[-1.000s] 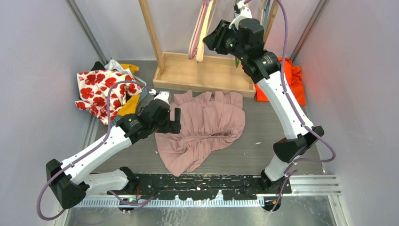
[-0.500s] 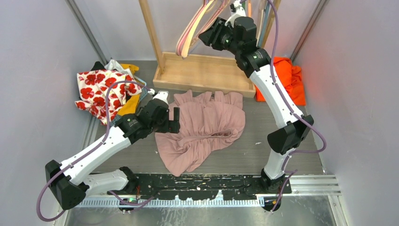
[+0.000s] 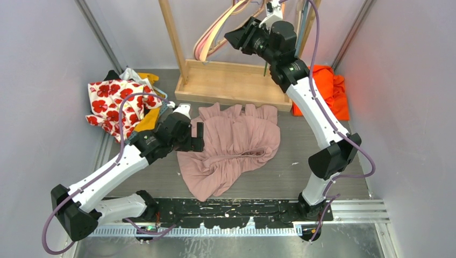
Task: Place the skirt on the hanger
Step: Pick up the hanger from the clothesline, then hang the skirt on the hanger.
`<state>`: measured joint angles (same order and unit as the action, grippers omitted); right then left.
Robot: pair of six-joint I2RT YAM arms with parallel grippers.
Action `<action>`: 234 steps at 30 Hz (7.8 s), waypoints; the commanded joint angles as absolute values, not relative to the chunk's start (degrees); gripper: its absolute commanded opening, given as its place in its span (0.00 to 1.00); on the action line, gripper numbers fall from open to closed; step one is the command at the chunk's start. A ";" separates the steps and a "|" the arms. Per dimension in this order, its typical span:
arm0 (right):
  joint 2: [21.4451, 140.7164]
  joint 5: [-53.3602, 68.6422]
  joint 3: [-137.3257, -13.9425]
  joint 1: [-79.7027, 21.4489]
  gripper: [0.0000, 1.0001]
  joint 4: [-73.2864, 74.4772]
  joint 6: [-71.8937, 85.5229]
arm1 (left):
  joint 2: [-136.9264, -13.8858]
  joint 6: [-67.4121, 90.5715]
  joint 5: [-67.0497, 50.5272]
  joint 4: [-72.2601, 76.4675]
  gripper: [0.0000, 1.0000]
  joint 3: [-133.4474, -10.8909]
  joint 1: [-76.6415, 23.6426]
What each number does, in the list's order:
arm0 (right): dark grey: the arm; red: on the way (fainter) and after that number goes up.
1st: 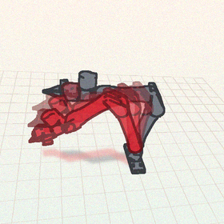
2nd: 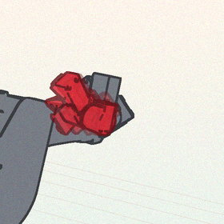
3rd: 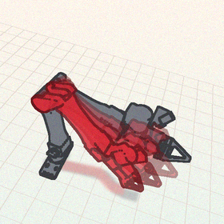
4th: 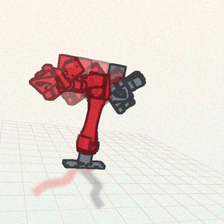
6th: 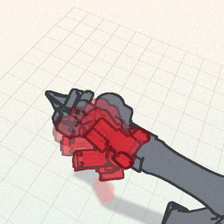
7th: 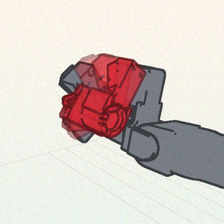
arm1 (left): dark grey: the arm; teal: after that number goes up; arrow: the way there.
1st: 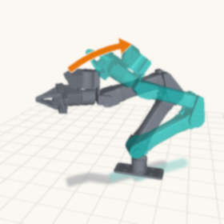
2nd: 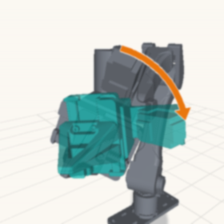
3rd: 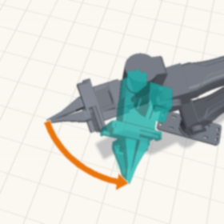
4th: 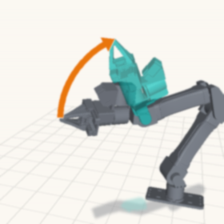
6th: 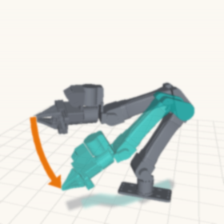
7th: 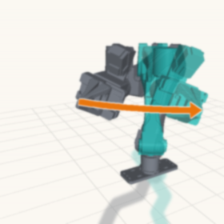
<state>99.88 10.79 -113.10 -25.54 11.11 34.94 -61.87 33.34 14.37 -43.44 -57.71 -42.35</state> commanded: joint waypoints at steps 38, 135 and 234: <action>109.39 15.42 -123.90 -26.69 0.19 -4.10 44.60 | -56.97 30.42 10.86 -43.47 1.00 -55.91 -37.72; 64.86 -10.75 -68.59 -64.56 0.48 45.16 15.33 | -59.83 56.45 -12.42 -25.50 0.00 -51.36 -40.85; 48.86 -5.07 -69.80 -77.09 0.01 65.53 31.28 | -85.14 54.39 3.65 -32.10 0.35 -56.96 -53.48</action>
<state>49.50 -5.52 -70.19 -76.82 69.36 31.64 -88.73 51.77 0.45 -33.04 -58.13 -51.66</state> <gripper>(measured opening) 0.178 0.360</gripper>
